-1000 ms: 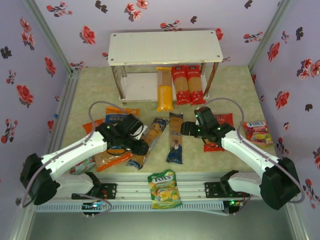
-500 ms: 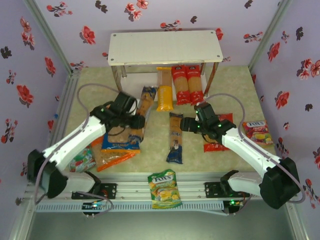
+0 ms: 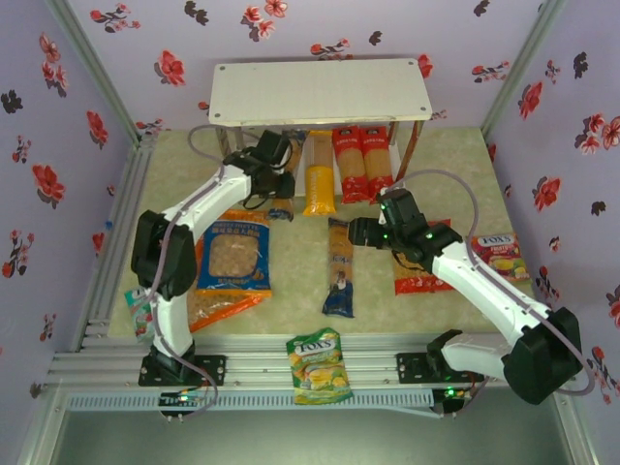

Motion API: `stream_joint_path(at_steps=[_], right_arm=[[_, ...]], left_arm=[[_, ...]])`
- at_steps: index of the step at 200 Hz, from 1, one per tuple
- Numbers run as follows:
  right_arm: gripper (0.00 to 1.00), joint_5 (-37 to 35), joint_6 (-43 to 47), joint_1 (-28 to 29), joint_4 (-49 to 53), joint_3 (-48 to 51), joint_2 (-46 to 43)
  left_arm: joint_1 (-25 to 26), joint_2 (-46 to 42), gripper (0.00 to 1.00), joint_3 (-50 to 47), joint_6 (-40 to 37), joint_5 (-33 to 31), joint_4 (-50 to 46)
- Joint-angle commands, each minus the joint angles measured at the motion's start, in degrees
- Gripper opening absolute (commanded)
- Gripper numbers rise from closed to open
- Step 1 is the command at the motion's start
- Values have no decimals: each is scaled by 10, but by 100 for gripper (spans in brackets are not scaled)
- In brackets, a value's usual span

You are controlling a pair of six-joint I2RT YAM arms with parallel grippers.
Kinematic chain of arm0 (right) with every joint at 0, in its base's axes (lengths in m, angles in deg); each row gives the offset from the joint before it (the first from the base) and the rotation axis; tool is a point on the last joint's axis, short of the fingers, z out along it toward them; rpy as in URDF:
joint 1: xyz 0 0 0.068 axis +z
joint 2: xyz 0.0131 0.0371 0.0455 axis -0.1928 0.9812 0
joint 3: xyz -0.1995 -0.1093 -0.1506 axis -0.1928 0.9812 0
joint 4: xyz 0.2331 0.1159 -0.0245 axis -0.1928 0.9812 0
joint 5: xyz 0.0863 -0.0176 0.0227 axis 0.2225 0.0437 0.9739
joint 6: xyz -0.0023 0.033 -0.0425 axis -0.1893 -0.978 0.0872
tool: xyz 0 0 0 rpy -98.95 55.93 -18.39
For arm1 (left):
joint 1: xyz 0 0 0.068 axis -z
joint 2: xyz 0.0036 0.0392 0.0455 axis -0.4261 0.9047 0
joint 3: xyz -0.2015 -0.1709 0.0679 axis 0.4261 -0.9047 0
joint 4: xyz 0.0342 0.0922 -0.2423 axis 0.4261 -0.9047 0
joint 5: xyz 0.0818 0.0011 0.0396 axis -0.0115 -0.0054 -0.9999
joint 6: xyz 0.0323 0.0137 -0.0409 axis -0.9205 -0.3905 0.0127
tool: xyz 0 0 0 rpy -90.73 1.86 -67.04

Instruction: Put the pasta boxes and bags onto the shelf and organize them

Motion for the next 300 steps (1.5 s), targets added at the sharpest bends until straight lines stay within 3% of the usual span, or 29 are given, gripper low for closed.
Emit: stream_joint_path(at_steps=[1, 59, 216, 247, 300], right_arm=[[80, -5, 12, -6, 12, -11, 12], [80, 1, 19, -21, 7, -4, 16], [80, 8, 22, -37, 12, 10, 9], [80, 9, 21, -38, 14, 9, 6], [80, 6, 21, -38, 23, 6, -4]], left_arm=[[0, 23, 0, 87, -4, -42, 26], [1, 102, 0, 167, 9, -75, -10], [-7, 185, 0, 231, 13, -96, -4], [-9, 189, 51, 228, 15, -96, -5], [-11, 155, 58, 172, 6, -96, 43]])
